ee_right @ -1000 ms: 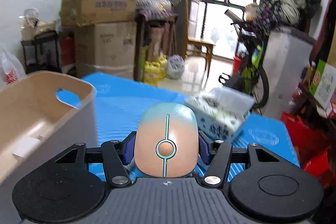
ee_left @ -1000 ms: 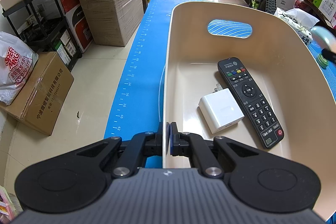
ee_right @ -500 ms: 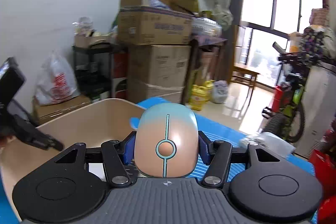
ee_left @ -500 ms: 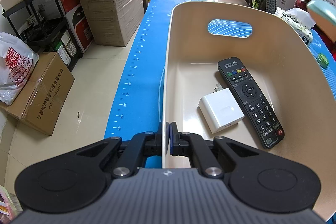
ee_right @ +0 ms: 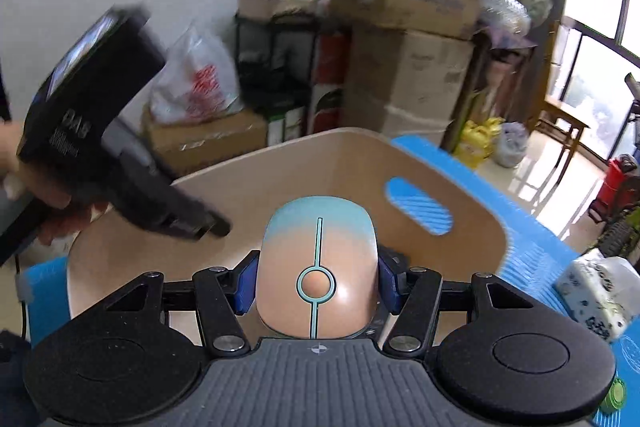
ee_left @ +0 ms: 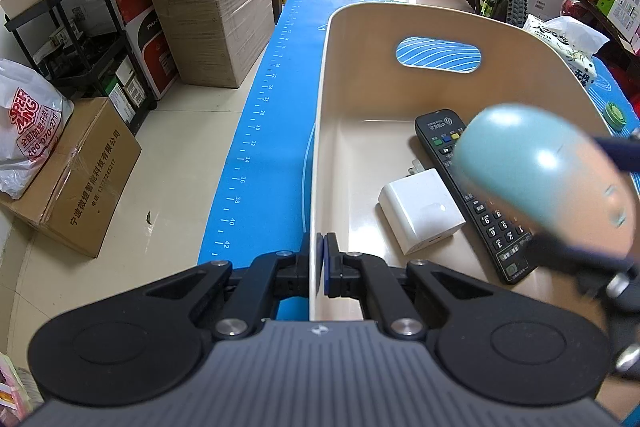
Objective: Organize rigid objects
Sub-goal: 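Carry the mouse with the right tool over the bin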
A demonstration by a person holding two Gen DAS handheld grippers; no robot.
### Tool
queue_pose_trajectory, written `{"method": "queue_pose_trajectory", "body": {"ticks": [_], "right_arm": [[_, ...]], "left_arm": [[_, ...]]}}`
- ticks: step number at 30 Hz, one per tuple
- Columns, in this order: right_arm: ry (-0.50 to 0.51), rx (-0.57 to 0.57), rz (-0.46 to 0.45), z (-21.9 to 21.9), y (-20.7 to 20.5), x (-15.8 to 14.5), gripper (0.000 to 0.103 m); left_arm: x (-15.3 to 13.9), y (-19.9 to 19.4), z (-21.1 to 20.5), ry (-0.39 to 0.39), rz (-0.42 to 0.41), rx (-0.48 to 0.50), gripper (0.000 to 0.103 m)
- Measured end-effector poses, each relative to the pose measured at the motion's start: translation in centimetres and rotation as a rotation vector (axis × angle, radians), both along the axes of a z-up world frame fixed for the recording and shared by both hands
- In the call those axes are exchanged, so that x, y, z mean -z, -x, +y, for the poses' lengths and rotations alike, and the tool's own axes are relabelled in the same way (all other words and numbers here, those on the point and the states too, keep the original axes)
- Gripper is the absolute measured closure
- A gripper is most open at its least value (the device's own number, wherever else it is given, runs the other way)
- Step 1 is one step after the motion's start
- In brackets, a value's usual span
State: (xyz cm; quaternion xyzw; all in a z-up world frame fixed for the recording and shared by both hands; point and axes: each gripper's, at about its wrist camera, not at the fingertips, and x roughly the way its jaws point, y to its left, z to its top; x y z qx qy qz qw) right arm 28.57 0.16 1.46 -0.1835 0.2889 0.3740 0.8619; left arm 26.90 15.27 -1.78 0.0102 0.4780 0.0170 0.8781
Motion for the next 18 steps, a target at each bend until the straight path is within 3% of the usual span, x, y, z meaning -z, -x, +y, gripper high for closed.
{"method": "queue_pose_trajectory", "body": {"ticks": [18], "right_arm": [[0.291,-0.154,0.240,4.7,0.3,3.9,0.041]], "left_arm": [[0.1,0.0,-0.2,-0.004,0.005,0.001,0.098]]}}
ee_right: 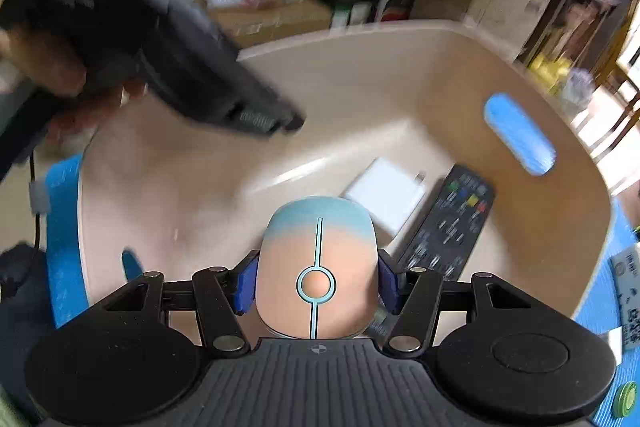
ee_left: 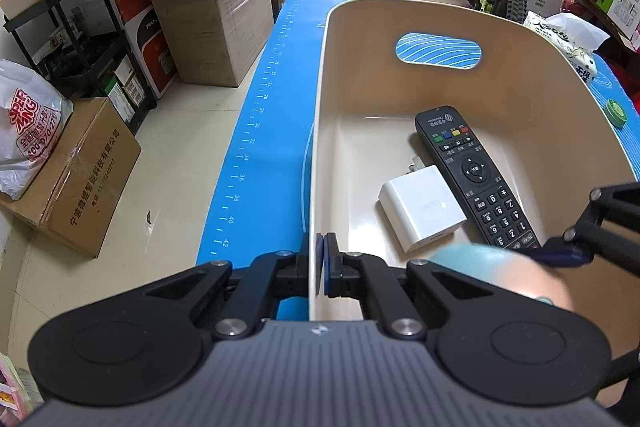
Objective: Organize rigid objects
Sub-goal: 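Carry the mouse with the right tool over the bin, then open the right tool to drop the mouse into the bin, then move the right tool back to the green tin on the mat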
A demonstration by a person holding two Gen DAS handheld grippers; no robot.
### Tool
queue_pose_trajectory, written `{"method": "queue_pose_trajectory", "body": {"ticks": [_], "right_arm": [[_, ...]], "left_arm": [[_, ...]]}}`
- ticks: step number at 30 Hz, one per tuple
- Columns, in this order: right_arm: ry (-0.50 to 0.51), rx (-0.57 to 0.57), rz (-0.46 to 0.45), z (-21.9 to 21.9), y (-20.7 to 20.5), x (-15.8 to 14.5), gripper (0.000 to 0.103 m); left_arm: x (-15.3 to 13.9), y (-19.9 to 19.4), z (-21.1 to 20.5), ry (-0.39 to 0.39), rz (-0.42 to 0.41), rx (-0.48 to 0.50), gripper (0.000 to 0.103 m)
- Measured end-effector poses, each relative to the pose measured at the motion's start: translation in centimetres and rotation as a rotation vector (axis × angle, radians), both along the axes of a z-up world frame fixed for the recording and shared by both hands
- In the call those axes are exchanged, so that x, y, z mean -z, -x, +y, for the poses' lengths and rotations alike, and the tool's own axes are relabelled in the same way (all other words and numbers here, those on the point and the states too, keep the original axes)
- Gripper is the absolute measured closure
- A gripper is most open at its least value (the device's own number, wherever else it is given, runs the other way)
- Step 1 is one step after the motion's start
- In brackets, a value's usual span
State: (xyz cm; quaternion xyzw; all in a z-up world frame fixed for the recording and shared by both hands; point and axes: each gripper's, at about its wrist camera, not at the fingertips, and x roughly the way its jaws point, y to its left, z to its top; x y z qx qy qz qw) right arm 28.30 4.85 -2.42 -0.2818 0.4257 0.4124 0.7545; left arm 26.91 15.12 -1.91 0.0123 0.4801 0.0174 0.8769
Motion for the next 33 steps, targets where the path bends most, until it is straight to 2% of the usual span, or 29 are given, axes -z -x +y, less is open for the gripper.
{"method": "queue_pose_trajectory", "body": {"ticks": [4,9,11,13,20,27,33], "right_arm": [[0.053,0.001,0.019,0.2,-0.1,0.4,0.041],[0.063,0.017,0.026,0.1,-0.2,0.4,0.041],[0.053,0.017,0.009,0.1,-0.3,0.3,0.029],[0.040,0.028,-0.012,-0.2,-0.2,-0.1,0.024],[-0.043,0.108,-0.083,-2.5,-0.4,-2.3,0.008],[-0.163,0.197,-0.146,-6.1,-1.1,-5.6,0.002],[-0.266,0.294,-0.213,-10.3,-1.9,-8.1,0.002]], "left_arm": [[0.0,0.0,0.0,-0.001,0.000,0.000,0.098],[0.0,0.0,0.0,-0.002,0.000,0.000,0.098],[0.0,0.0,0.0,-0.001,0.000,0.000,0.098],[0.0,0.0,0.0,-0.002,0.001,0.000,0.098],[0.1,0.0,-0.1,-0.006,0.001,0.000,0.098],[0.1,0.0,0.0,-0.008,0.001,-0.001,0.098],[0.1,0.0,-0.1,-0.008,0.001,-0.002,0.098]]}}
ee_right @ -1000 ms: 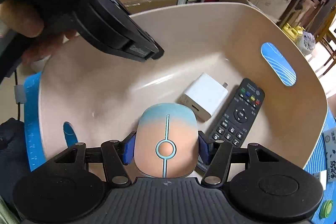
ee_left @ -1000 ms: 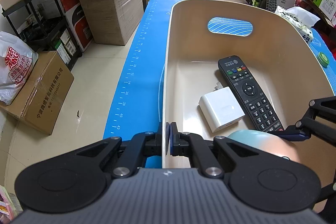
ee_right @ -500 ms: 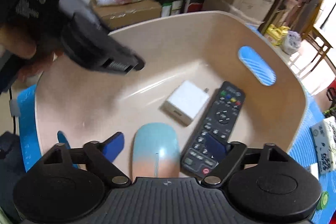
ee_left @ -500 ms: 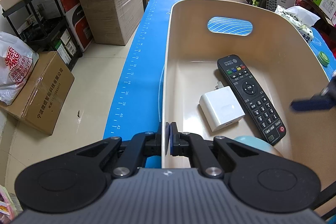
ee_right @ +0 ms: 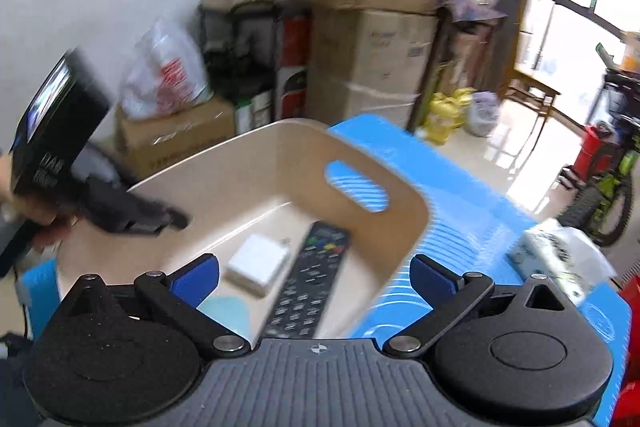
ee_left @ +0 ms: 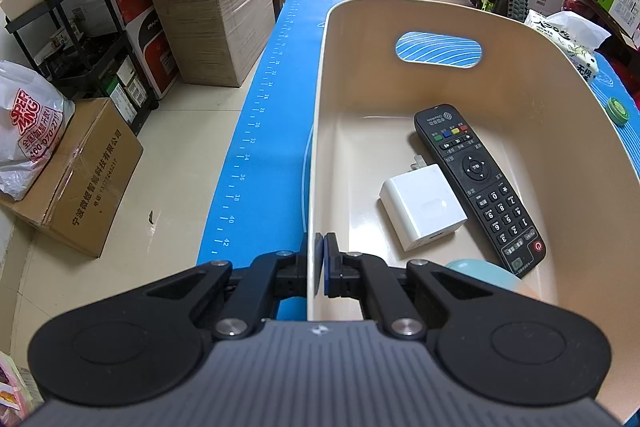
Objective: Organize rigid objects
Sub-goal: 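Move the right tool back to the green tin on the mat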
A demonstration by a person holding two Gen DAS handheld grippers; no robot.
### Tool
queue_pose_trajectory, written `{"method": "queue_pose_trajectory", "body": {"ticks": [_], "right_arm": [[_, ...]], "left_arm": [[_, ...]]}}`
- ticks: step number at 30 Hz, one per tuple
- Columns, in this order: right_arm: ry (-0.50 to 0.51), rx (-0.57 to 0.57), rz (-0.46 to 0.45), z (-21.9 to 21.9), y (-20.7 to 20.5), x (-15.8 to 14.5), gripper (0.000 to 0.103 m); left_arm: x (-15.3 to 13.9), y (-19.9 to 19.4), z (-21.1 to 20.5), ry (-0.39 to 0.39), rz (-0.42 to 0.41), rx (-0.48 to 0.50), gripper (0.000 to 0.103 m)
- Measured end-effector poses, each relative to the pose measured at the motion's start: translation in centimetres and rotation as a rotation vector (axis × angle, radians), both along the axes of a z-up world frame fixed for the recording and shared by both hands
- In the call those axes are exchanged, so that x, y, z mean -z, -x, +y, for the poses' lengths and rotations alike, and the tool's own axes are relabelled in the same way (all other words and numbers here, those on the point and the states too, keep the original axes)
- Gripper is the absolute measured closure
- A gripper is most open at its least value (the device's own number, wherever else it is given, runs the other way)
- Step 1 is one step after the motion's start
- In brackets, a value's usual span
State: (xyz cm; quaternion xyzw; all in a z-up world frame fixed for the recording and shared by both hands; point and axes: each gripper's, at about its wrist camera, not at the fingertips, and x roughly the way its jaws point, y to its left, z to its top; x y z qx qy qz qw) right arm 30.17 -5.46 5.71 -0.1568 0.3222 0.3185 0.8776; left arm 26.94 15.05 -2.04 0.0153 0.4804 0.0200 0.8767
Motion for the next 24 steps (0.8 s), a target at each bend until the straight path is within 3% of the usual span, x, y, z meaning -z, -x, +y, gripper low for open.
{"method": "queue_pose_trajectory", "body": {"ticks": [9,17,24], "right_arm": [[-0.053,0.272,-0.010,-9.7,-3.3,0.9,0.002],[-0.033,0.448,-0.030,-18.3,-5.9,5.4,0.002],[-0.061,0.501,-0.043,-23.4,-8.1,9.6,0.002]], "left_arm": [[0.0,0.0,0.0,-0.001,-0.001,-0.001,0.098],[-0.1,0.1,-0.2,-0.012,-0.002,-0.002,0.098],[-0.1,0.2,-0.2,-0.020,-0.004,0.001,0.097]]}}
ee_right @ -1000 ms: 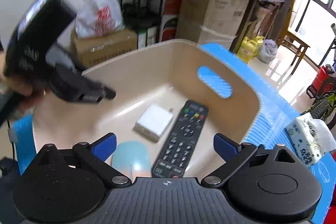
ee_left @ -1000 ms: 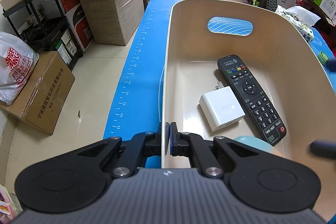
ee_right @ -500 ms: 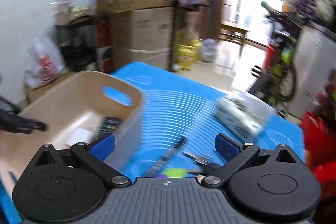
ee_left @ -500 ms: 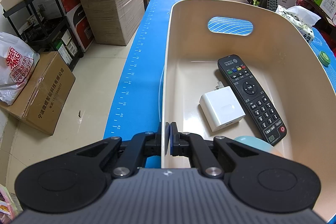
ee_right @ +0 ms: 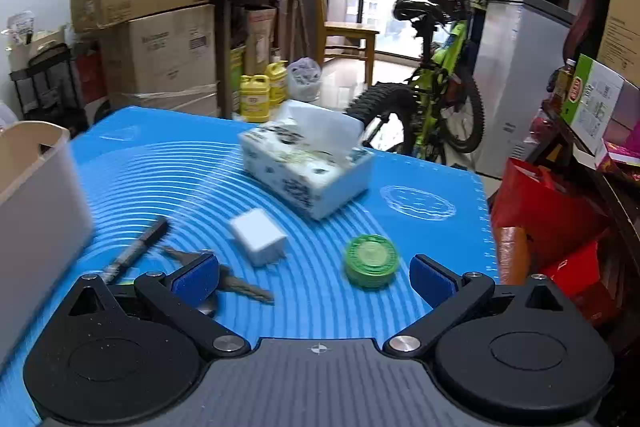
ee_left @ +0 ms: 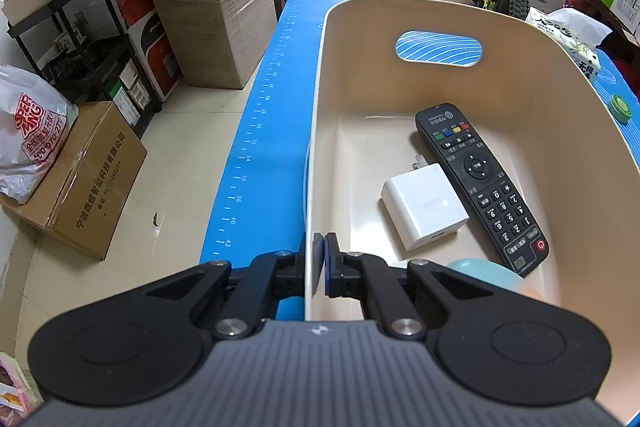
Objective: Organize rigid objects
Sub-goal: 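Move the right tool back to the green tin on the mat, then grasp the green round tin with the right tool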
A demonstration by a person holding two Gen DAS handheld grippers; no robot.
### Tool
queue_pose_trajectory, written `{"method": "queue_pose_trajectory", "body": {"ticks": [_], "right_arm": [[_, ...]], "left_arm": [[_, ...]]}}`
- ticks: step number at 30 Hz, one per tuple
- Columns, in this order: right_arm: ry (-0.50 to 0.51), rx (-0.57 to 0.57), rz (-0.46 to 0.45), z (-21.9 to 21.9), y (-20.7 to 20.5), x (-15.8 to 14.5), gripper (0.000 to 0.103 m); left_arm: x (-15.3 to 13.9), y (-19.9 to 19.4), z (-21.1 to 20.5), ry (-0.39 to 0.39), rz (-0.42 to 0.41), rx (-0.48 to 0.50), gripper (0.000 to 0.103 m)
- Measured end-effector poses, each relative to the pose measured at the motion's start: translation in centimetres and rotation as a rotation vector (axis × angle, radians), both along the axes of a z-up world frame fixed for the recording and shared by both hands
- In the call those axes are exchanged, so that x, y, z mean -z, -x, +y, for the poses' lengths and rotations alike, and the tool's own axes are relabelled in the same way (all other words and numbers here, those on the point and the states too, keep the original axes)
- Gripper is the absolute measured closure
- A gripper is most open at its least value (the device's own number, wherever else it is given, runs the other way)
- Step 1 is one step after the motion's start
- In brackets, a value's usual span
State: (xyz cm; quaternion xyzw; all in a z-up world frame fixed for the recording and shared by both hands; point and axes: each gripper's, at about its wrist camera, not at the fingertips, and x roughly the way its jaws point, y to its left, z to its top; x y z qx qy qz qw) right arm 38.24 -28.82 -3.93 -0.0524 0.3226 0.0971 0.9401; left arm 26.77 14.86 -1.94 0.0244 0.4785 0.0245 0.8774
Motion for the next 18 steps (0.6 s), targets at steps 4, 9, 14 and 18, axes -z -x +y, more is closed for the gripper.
{"method": "queue_pose_trajectory", "body": {"ticks": [4,9,14,18], "right_arm": [[-0.007,0.038,-0.042,-1.6,-1.3,1.6,0.002],[0.037,0.071,-0.038,-2.2,-3.3,3.7,0.004],[0.054,0.106,0.000,-2.6,-5.2,5.9,0.011],[0.055,0.121,0.009,-2.7,-5.8,7.2,0.017]], "left_arm": [[0.0,0.0,-0.4,-0.016,-0.003,0.001,0.097],[-0.1,0.0,-0.5,-0.016,-0.002,0.003,0.097],[-0.1,0.0,-0.7,-0.021,-0.002,0.005,0.097],[-0.1,0.0,-0.6,-0.016,-0.004,0.002,0.097]]}}
